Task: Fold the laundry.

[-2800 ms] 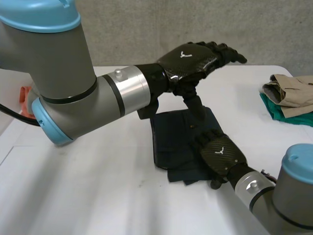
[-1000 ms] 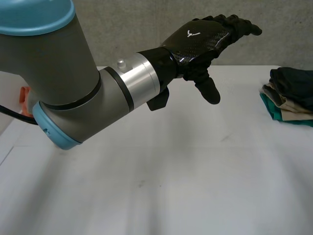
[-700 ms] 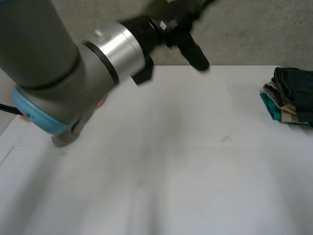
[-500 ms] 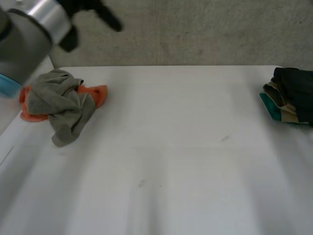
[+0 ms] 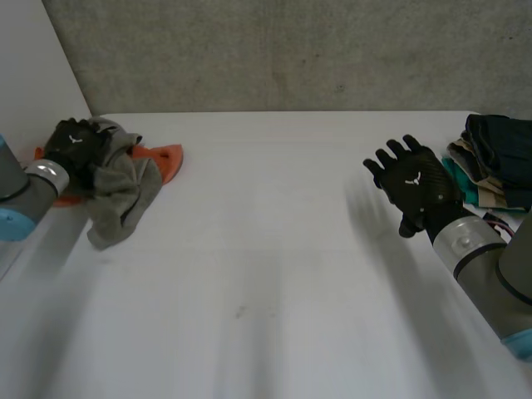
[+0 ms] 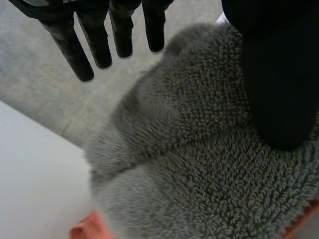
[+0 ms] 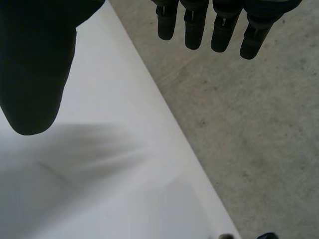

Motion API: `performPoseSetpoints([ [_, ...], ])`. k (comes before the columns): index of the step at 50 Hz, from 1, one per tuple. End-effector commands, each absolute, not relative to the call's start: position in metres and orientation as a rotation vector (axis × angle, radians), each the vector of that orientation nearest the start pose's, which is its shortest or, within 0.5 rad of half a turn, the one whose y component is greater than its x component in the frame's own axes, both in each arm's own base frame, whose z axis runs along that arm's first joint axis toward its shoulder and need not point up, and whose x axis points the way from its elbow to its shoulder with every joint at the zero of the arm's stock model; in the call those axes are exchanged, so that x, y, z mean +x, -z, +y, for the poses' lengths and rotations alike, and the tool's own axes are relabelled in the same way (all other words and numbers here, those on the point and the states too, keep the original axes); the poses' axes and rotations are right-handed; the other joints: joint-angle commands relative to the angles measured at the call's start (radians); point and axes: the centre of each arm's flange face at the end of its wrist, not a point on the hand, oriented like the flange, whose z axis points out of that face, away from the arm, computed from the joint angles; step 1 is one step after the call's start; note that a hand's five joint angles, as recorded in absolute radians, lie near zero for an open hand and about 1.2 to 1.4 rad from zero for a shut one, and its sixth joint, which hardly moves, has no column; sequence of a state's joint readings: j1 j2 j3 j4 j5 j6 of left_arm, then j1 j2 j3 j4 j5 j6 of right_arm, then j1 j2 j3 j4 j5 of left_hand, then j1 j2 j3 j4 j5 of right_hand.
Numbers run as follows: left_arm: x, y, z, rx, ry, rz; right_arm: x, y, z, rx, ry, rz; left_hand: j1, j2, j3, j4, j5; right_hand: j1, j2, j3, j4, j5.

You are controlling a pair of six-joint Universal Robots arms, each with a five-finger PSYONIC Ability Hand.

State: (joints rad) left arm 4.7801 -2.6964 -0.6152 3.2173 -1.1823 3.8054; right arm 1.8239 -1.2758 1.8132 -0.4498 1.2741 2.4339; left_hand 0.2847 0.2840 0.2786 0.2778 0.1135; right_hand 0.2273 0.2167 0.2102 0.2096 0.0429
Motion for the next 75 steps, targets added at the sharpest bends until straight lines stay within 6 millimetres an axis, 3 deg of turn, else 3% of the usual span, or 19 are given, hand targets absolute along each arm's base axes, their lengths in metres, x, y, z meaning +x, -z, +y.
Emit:
performPoseSetpoints([
  [1, -0.143, -0.118, -0.531, 1.014, 2.064, 1.829, 0.233, -0.173, -0.278, -1.378, 2.139, 1.983, 1.111, 1.112, 1.117, 1.118, 1.108, -0.053, -0.042, -0.036, -0.035, -0.043],
  [5, -0.169, -0.138, -0.522, 0.963, 2.097, 1.804, 0.232, -0.17, -0.275, -1.379, 2.122, 1.994, 1.112, 1.112, 1.118, 1.118, 1.108, -0.053, -0.042, -0.036, -0.035, -0.043],
  [6, -0.183, -0.175, -0.513, 0.917, 2.149, 1.756, 0.232, -0.169, -0.274, -1.38, 2.116, 1.998, 1.112, 1.112, 1.118, 1.118, 1.108, -0.053, -0.042, -0.036, -0.035, -0.043],
  [9, -0.195, -0.225, -0.495, 0.838, 2.234, 1.712, 0.231, -0.17, -0.274, -1.377, 2.122, 1.999, 1.112, 1.112, 1.118, 1.118, 1.108, -0.053, -0.042, -0.036, -0.035, -0.043],
  [13, -0.216, -0.288, -0.453, 0.762, 2.429, 1.704, 0.231, -0.174, -0.275, -1.366, 2.142, 2.002, 1.112, 1.112, 1.118, 1.118, 1.108, -0.053, -0.042, -0.036, -0.035, -0.043],
  [17, -0.252, -0.356, -0.381, 0.715, 2.716, 1.74, 0.229, -0.178, -0.278, -1.339, 2.172, 2.024, 1.112, 1.112, 1.118, 1.118, 1.108, -0.053, -0.042, -0.036, -0.035, -0.043],
  [20, -0.265, -0.368, -0.351, 0.713, 2.804, 1.802, 0.227, -0.187, -0.279, -1.312, 2.217, 2.034, 1.112, 1.112, 1.118, 1.118, 1.108, -0.053, -0.042, -0.036, -0.035, -0.043],
  [27, -0.318, -0.321, -0.291, 0.873, 2.67, 2.198, 0.221, -0.208, -0.281, -1.169, 2.301, 2.067, 1.112, 1.112, 1.118, 1.118, 1.108, -0.053, -0.042, -0.036, -0.035, -0.043],
  [32, -0.364, -0.216, -0.26, 0.96, 2.205, 2.556, 0.216, -0.211, -0.282, -1.085, 2.248, 2.129, 1.112, 1.112, 1.118, 1.118, 1.108, -0.053, -0.042, -0.036, -0.035, -0.043],
  [35, -0.373, -0.187, -0.254, 0.953, 2.075, 2.607, 0.213, -0.209, -0.281, -1.038, 2.178, 2.177, 1.112, 1.112, 1.118, 1.118, 1.108, -0.053, -0.042, -0.036, -0.035, -0.043],
  [36, -0.373, -0.176, -0.256, 0.935, 2.02, 2.622, 0.212, -0.208, -0.28, -1.029, 2.156, 2.19, 0.772, 0.773, 0.778, 0.779, 0.769, -0.053, -0.042, -0.036, -0.035, -0.043],
  [38, -0.375, -0.169, -0.253, 0.948, 1.991, 2.627, 0.213, -0.207, -0.278, -1.014, 2.114, 2.211, 0.19, 0.191, 0.196, 0.197, 0.187, -0.053, -0.042, -0.036, -0.035, -0.043],
  [40, -0.376, -0.172, -0.249, 0.974, 1.998, 2.627, 0.212, -0.205, -0.274, -1.008, 2.055, 2.244, -0.099, -0.099, -0.093, -0.092, -0.103, -0.053, -0.042, -0.036, -0.035, -0.043],
  [47, -0.367, -0.231, -0.238, 1.053, 2.197, 2.57, 0.212, -0.2, -0.263, -1.02, 1.904, 2.326, -0.089, -0.088, -0.083, -0.082, -0.092, -0.053, -0.042, -0.036, -0.035, -0.043],
  [52, -0.327, -0.256, -0.28, 0.973, 2.263, 2.474, 0.227, -0.2, -0.246, -0.955, 1.807, 2.301, -0.077, -0.076, -0.071, -0.07, -0.081, -0.053, -0.042, -0.036, -0.035, -0.043],
  [57, -0.31, -0.245, -0.31, 1.11, 2.217, 2.369, 0.25, -0.206, -0.229, -0.874, 1.745, 2.213, -0.065, -0.065, -0.059, -0.058, -0.069, -0.053, -0.042, -0.036, -0.035, -0.043],
  [64, -0.31, -0.2, -0.35, 1.531, 2.141, 2.163, 0.284, -0.197, -0.206, -0.932, 1.66, 2.123, -0.065, -0.065, -0.059, -0.058, -0.069, -0.053, -0.042, -0.036, -0.035, -0.043],
  [67, -0.316, -0.18, -0.361, 1.62, 2.132, 2.128, 0.309, -0.182, -0.196, -0.999, 1.625, 2.087, -0.065, -0.065, -0.059, -0.058, -0.069, -0.053, -0.042, -0.036, -0.035, -0.043],
  [75, -0.33, -0.136, -0.379, 1.661, 2.114, 2.122, 0.327, -0.144, -0.202, -0.999, 1.641, 2.166, -0.033, -0.033, -0.027, -0.026, -0.037, 0.153, 0.164, 0.17, 0.171, 0.163],
])
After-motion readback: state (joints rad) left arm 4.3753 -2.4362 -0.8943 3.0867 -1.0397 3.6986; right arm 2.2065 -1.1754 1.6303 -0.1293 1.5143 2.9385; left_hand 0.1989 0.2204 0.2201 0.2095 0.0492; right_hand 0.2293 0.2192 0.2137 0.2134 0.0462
